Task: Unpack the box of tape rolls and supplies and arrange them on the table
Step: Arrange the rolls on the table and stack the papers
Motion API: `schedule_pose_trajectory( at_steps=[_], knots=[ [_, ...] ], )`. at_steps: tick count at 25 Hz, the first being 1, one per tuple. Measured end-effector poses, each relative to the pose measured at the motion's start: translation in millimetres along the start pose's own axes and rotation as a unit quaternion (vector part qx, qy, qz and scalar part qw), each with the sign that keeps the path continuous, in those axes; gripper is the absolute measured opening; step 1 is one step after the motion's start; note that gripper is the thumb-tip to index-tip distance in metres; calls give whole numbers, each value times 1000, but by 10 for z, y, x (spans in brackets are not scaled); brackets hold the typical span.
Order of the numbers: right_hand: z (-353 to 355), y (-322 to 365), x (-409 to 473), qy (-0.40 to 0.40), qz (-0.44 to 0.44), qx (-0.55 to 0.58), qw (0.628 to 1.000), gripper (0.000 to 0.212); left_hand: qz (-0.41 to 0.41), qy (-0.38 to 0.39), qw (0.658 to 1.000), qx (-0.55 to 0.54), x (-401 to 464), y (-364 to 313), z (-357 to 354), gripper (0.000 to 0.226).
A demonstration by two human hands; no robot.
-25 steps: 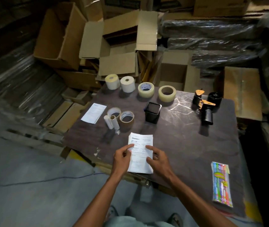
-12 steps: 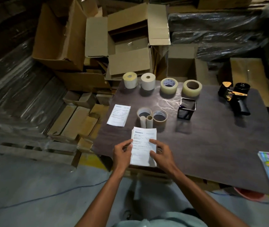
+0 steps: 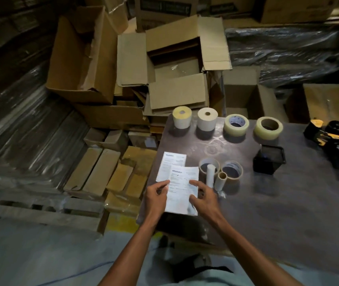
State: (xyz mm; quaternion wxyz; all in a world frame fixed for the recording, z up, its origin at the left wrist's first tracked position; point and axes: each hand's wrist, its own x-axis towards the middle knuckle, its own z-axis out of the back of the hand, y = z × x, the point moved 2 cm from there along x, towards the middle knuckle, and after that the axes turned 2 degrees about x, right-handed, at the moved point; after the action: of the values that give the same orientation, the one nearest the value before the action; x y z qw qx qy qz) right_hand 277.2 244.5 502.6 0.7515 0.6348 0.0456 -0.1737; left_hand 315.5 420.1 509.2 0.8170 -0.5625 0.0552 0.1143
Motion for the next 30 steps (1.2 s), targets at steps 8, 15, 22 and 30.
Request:
schedule_pose_trajectory(
  at_steps=[8, 15, 22, 30],
  knots=[
    [-468, 104, 830, -16, -4, -66, 998, 50, 4, 43, 992, 120, 1021, 56, 97, 33],
    [-742, 105, 1121, -74, -37, -133, 988, 54, -15, 108, 983, 146, 1491, 216, 53, 35],
    [-891, 204, 1243, -122, -49, -232, 964, 52, -20, 170, 971, 167, 1751, 255, -5, 37],
    [-898, 204, 1225, -149, -62, -285, 945, 47, -71, 185, 954, 225, 1718, 274, -49, 43]
  ],
)
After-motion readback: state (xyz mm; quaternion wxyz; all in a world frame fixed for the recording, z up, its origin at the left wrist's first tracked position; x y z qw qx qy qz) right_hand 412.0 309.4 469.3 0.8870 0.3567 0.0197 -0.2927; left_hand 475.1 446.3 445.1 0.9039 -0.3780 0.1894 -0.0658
